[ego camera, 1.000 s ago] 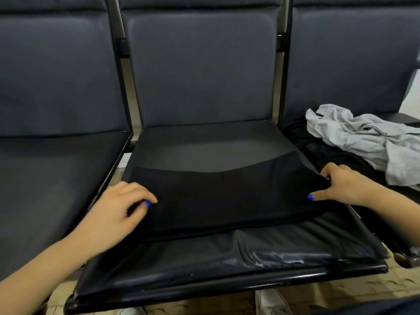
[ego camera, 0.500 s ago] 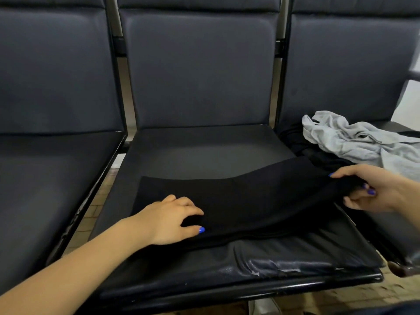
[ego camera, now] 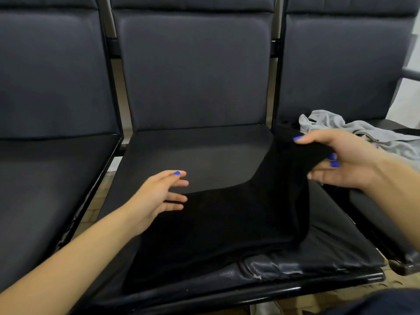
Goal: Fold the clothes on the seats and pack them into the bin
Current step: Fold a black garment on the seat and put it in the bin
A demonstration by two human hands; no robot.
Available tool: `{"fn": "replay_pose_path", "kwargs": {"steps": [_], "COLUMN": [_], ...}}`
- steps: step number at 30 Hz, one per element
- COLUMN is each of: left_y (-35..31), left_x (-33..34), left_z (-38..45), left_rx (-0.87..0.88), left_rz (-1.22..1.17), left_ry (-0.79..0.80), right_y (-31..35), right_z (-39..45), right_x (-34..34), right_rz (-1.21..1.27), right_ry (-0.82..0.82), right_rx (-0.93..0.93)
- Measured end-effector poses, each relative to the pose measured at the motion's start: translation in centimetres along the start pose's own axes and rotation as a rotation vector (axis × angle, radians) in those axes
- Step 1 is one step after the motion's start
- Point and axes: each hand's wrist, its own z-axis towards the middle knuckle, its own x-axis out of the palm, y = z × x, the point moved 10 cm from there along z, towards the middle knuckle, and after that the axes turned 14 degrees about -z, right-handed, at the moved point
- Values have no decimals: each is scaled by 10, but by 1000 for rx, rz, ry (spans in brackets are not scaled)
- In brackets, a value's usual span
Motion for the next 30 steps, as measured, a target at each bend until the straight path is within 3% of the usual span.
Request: {"fn": "replay_pose_path", "kwargs": {"steps": [8,15,21,24,27,30], "left_y": [27,44,48,50,47,34], "left_x": [-22,-35,-55,-62,-67,-67], "left_z": [-9,-17,-13,-9,-4,-3], "left_rx": [-363,-446,-437,-424,-373,-285], "left_rz": [-596,-369,-213,-228,-191,17], "left_ry": [-40,-33,-157,-172,-165,-118], "right_y": [-17,-75,-85,-65,-39,-48], "right_z": [12,19,-4,19,34,24], "right_x": [145,231,256,229,196,195], "right_rz": [-189,-547,-564,-610,-1172,-1471], "right_ry": [331,479,748,527,250,286], "right_rx": [50,102,112,-3,-338,-449]}}
